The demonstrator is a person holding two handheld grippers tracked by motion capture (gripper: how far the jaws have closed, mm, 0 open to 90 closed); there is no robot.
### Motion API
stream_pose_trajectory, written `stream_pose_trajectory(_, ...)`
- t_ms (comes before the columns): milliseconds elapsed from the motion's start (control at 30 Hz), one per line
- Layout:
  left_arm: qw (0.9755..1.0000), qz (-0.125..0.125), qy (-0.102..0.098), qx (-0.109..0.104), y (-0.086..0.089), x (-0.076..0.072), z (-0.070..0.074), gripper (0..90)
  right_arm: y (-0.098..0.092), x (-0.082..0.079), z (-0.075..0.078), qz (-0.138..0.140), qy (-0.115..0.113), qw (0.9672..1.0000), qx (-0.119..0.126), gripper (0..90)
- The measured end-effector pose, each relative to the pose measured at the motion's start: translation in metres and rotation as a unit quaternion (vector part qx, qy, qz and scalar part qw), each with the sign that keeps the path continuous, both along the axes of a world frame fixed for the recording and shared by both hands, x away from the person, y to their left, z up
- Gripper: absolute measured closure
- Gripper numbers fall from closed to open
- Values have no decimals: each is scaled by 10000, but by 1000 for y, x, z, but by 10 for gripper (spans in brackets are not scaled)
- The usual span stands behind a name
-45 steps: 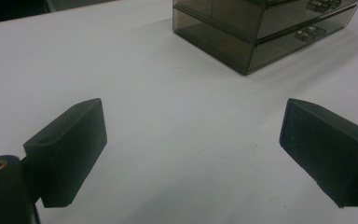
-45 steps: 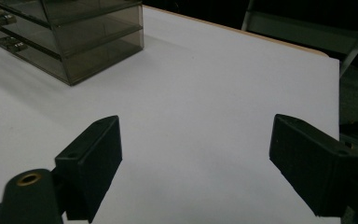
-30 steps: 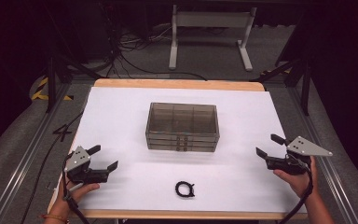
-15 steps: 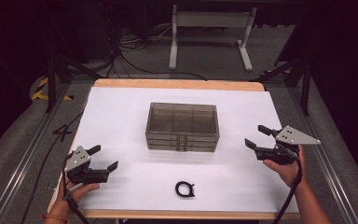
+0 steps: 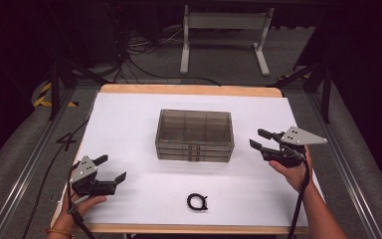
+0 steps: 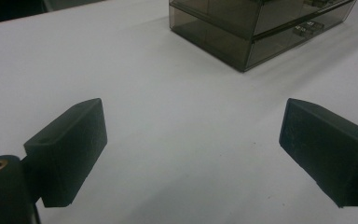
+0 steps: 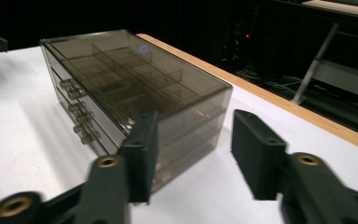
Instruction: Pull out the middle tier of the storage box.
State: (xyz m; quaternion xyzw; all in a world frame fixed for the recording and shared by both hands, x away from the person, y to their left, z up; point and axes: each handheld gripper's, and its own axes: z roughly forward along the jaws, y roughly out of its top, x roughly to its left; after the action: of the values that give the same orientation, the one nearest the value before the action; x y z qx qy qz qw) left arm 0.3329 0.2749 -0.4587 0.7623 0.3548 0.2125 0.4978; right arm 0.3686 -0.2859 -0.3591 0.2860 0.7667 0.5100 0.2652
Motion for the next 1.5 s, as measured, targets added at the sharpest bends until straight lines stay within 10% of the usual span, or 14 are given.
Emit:
stream_pose_trajectory(367,9998,15,68,170,-3,2,0,80,24,14,4,369,16,9993,-16,844)
stream_pose_trajectory(733,9981,-154,245,539,-11,6,1,120,47,27,2,589,74,9982,-59,900)
stream_pose_trajectory(1500,9811,-1015,-751,1466,-98,18,37,354,72,45,-12,752,517,9957,-168,900)
